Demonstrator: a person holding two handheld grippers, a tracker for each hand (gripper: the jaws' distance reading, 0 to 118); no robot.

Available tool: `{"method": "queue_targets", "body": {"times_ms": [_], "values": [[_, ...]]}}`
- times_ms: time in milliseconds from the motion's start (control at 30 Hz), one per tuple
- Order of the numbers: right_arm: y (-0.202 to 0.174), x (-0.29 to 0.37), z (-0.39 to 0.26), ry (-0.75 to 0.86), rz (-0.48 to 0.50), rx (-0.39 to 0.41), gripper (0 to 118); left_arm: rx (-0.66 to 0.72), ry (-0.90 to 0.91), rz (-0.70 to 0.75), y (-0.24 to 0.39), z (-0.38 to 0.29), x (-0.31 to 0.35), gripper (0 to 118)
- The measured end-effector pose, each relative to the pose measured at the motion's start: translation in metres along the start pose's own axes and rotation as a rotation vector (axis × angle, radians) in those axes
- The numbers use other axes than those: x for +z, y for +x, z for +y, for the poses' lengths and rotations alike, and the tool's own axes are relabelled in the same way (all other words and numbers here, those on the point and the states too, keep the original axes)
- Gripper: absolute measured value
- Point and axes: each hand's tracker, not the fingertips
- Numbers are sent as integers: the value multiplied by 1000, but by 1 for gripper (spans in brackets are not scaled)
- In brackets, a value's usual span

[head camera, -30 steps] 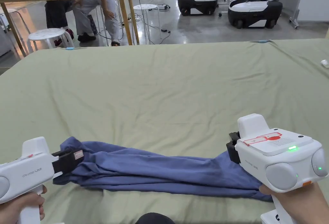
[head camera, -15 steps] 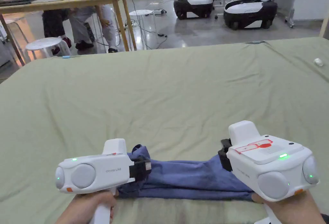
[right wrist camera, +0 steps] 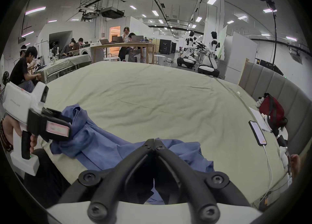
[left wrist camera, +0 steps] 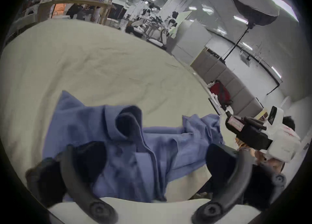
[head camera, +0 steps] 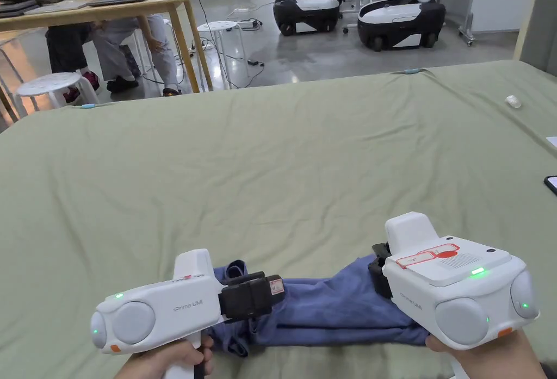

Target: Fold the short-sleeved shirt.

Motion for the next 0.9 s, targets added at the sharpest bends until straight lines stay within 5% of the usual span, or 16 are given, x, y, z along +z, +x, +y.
{"method": "queue_targets", "body": {"times_ms": [100,133,200,267,900], "values": [[-2,-1,1,2,5,5,0,-102,21,85,-2,11,22,117],[-2,-1,2,3,6,5,0,-124,42,92,-5,15,30,107],[-3,-2,1,5,13,0,0,-127,81,101,-15,20,45,71],[-6,-3,1,5,19,1,0,-118,100,107,-24,20,54,1],[1,7,3,2,3,-3,0,-151,-128,35,17,-18,-71,0]]}}
